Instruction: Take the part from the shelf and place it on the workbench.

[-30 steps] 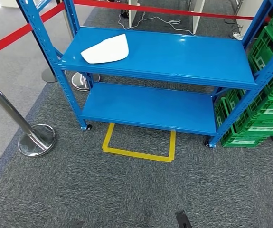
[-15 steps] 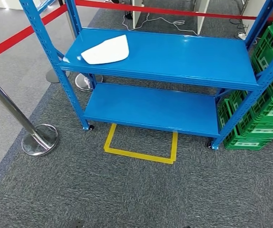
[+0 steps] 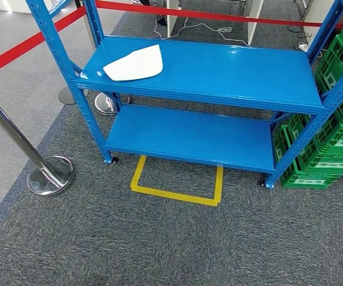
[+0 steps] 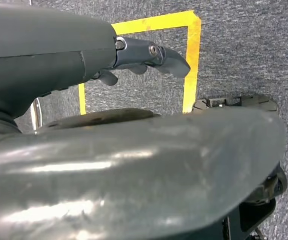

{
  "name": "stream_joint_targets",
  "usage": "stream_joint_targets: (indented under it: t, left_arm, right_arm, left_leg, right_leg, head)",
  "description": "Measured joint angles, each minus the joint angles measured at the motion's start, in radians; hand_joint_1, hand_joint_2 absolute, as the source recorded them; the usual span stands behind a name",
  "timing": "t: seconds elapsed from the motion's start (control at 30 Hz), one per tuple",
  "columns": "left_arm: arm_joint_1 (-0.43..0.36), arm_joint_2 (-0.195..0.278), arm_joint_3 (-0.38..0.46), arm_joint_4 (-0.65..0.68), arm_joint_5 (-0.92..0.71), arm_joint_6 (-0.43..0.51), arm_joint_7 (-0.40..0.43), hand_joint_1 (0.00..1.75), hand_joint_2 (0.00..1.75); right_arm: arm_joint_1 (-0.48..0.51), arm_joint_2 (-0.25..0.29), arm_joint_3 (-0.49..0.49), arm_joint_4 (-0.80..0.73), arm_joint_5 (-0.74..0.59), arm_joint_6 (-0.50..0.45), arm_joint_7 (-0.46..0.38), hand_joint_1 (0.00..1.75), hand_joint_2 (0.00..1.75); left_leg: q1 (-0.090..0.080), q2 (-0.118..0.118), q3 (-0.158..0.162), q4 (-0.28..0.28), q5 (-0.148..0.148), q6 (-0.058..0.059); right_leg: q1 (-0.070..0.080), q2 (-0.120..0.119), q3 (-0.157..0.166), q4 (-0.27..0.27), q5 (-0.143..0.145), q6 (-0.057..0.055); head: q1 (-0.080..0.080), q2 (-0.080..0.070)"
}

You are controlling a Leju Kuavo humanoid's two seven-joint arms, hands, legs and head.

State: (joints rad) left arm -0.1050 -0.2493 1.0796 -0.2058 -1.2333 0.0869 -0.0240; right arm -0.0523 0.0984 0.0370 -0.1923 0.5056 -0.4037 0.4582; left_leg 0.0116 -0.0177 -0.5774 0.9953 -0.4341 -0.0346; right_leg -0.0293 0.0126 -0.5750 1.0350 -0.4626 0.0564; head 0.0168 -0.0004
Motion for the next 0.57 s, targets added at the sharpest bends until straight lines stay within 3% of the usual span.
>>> stream_joint_targets:
  t: [0.57]
  left_arm:
    - [0.000,-0.004,0.000,0.000,-0.002,-0.002,0.002,0.00,0.00]
  right_arm:
    - [0.000,-0.003,0.000,0.000,-0.003,0.010,0.004,0.00,1.75]
  left_leg:
    - [0.000,0.000,0.000,0.000,0.000,0.000]
  right_leg:
    - [0.000,0.000,0.000,-0.001,0.000,0.000]
  head:
    - [0.000,0.000]
